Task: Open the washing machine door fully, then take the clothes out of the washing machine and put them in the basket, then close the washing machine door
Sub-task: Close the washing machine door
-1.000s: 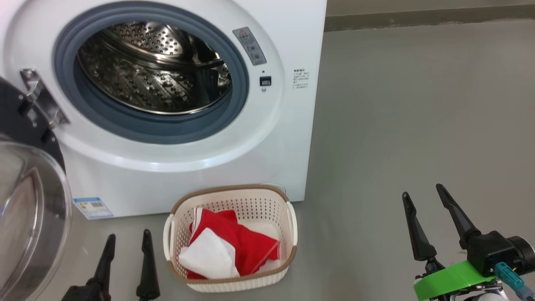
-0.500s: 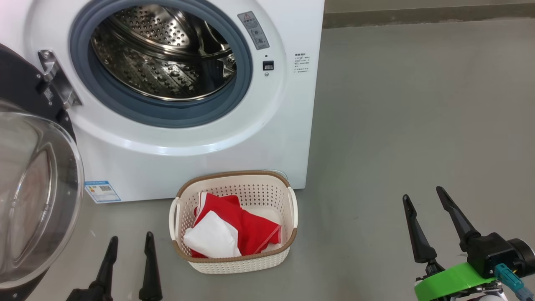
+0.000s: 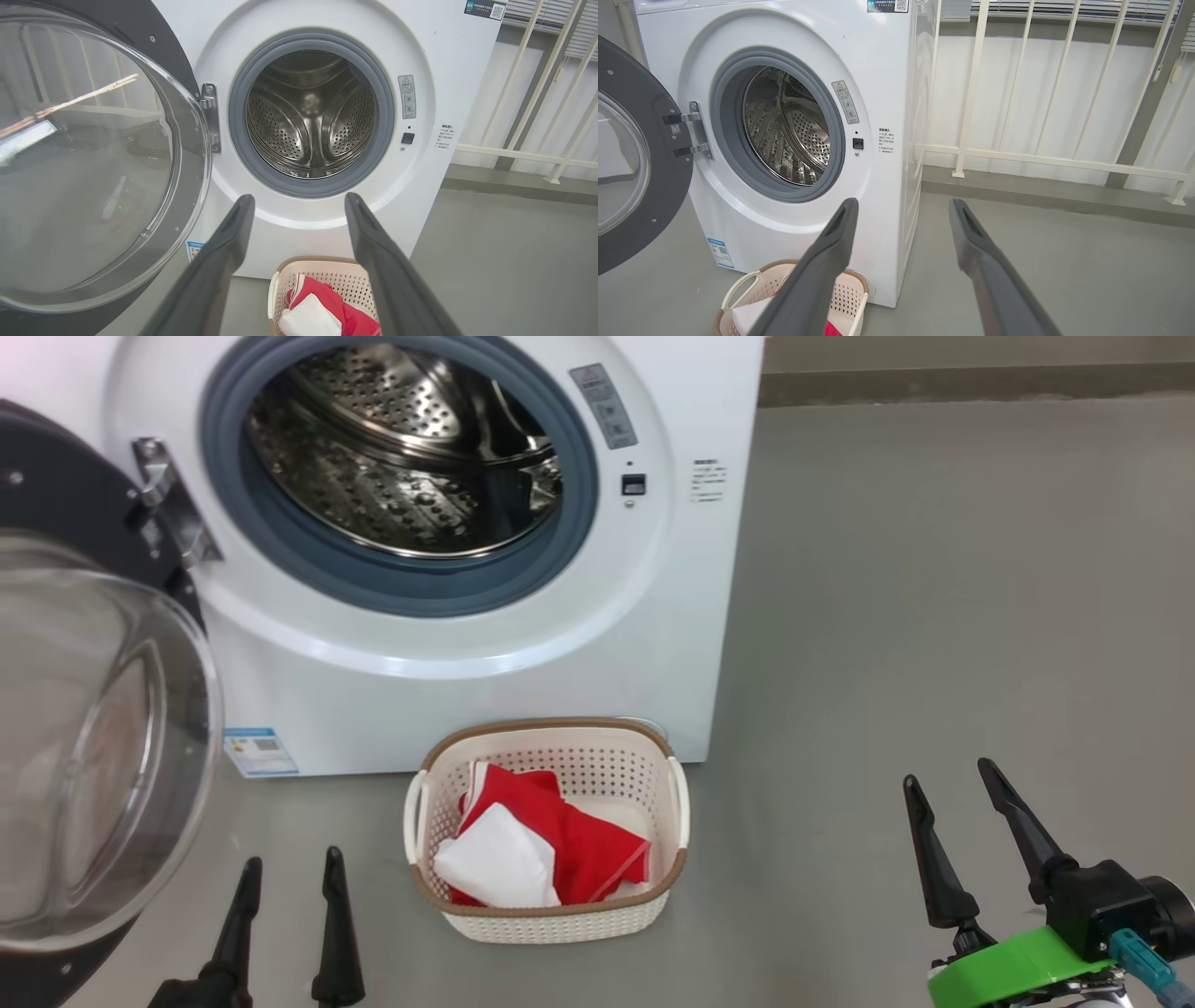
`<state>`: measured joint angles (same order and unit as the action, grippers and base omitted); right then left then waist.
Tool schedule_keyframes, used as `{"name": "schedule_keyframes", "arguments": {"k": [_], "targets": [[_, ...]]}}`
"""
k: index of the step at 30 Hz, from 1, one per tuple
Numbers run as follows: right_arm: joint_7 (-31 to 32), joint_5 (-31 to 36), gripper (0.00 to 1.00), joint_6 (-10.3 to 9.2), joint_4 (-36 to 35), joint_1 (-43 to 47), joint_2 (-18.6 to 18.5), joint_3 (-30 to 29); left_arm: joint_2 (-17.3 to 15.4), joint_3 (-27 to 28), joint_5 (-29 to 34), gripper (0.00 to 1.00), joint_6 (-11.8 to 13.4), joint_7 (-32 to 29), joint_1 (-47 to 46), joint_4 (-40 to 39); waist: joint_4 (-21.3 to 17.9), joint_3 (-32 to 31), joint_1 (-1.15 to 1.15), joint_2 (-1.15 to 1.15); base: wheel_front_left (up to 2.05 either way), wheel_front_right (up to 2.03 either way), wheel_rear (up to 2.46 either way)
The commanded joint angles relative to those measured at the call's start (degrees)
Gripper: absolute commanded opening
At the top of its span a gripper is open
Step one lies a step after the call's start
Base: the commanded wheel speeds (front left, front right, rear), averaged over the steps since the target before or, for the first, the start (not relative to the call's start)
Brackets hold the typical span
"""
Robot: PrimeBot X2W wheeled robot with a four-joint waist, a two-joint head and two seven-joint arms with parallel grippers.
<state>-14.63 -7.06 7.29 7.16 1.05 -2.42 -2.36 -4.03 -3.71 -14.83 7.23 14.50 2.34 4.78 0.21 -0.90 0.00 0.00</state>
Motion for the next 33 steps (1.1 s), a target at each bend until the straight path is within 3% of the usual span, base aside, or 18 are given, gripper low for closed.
{"name": "schedule_keyframes", "arguments": {"k": [1, 20, 33], "targets": [[-0.4, -0.2, 1.00, 0.20, -1.3, -0.7, -0.5, 1.3, -0.6, 1.8, 0.6, 1.00, 0.5, 0.2, -1.1, -2.1, 1.3, 0.0, 0.00, 0.00, 0.00, 0.00, 0.00], [-0.4, -1.6, 1.00, 0.20, -0.2, -4.4, -0.5, 4.0, -1.5, 1.6, 3.1, 1.00, 4.7, -1.7, 0.1, -8.3, 14.8, -0.8, 0.00, 0.00, 0.00, 0.00, 0.00], [-0.4, -1.4, 1.00, 0.20, 0.1, -4.4, -0.5, 5.9, -2.7, 1.6, 3.8, 1.00, 6.0, -3.5, 1.1, -11.2, 25.5, -1.2, 0.00, 0.00, 0.00, 0.00, 0.00]]}}
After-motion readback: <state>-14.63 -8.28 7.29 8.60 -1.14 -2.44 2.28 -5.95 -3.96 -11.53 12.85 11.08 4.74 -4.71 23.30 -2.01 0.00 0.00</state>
